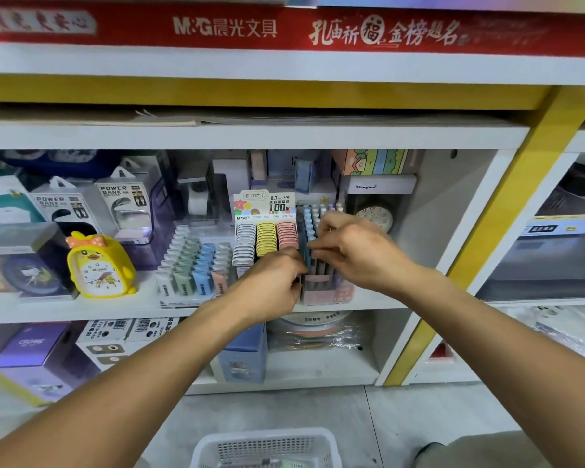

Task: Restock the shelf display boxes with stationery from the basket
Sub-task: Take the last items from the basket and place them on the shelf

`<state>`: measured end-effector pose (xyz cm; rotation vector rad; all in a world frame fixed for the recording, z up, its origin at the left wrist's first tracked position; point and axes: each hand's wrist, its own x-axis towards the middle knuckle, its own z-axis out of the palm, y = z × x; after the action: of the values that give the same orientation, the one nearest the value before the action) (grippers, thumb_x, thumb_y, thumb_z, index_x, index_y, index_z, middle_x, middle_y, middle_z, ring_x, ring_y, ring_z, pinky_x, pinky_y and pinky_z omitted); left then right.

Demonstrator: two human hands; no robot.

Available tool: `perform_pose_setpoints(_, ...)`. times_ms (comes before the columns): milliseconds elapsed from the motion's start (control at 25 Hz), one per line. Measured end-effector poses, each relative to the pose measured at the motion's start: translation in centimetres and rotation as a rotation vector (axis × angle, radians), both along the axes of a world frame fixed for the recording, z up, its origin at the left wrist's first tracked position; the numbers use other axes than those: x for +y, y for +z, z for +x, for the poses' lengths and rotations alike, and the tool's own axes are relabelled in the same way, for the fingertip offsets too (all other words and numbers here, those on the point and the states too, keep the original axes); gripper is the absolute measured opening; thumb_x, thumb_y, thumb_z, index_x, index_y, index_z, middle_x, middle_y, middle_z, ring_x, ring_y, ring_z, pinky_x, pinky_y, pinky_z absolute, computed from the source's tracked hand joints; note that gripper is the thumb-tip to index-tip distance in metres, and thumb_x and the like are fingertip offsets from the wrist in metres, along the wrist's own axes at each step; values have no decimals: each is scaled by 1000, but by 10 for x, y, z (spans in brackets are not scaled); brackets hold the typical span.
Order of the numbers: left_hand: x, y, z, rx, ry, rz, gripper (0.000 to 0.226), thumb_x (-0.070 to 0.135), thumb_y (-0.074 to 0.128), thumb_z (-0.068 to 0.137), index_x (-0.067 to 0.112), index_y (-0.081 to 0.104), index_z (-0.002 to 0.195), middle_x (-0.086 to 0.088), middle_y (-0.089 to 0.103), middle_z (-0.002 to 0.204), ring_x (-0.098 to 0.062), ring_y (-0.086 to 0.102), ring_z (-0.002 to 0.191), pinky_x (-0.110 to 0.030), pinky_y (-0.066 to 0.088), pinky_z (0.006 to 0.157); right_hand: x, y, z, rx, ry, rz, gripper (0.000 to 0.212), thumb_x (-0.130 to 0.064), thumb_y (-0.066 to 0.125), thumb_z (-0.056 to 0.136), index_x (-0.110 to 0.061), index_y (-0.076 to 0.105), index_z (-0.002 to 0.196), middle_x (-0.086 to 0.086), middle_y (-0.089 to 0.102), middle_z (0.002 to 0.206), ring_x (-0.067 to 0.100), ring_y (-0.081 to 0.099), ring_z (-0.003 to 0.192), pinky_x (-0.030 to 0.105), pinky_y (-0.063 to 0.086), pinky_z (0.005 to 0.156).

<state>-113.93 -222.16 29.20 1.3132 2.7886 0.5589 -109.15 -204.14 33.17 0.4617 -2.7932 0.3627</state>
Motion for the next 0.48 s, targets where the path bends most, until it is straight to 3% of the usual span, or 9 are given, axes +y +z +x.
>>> perform_pose_setpoints(80,0,1,-1,-12,7,0,27,7,58,86,6,71,110,-4,59,116,-23,58,105,-33,48,91,-1,0,-3,-32,-55,12,27,-19,58,99,-20,72,123,1,53,103,18,54,93,39,49,76)
perform_pose_setpoints(160,-4,4,0,-38,25,14,34,5,58,85,8,70,117,-3,60,119,-22,57,107,-32,48,93,-1,6,-1,-10,-98,-193,34,-12,55,99,-20,65,131,1,53,103,14,53,90,32,47,78)
perform_pose_setpoints(240,-13,5,6,-66,69,43,36,4,58,84,11,70,118,-1,63,117,-19,59,105,-31,50,91,-4,15,10,76,-145,-401,31,-8,55,97,-18,70,123,1,62,103,11,57,86,27,48,76)
perform_pose_setpoints(320,-27,3,16,-107,107,58,32,3,59,83,12,72,111,1,69,108,-16,63,98,-27,52,86,-13,15,22,59,-133,-466,26,-6,57,93,-18,76,107,-6,70,93,11,64,80,29,54,74)
perform_pose_setpoints(400,-43,-10,27,-178,114,24,28,3,60,80,13,74,103,3,70,91,-14,66,88,-22,50,76,-35,-5,35,-121,-36,-462,24,-3,58,90,-16,77,97,-9,71,78,11,69,68,27,55,65)
perform_pose_setpoints(480,-60,-35,38,-262,73,-149,22,3,62,77,14,74,92,1,69,82,-14,66,76,-23,51,67,-63,-45,46,-389,66,-368,24,-2,59,86,-17,77,93,-10,70,68,4,66,57,17,50,58)
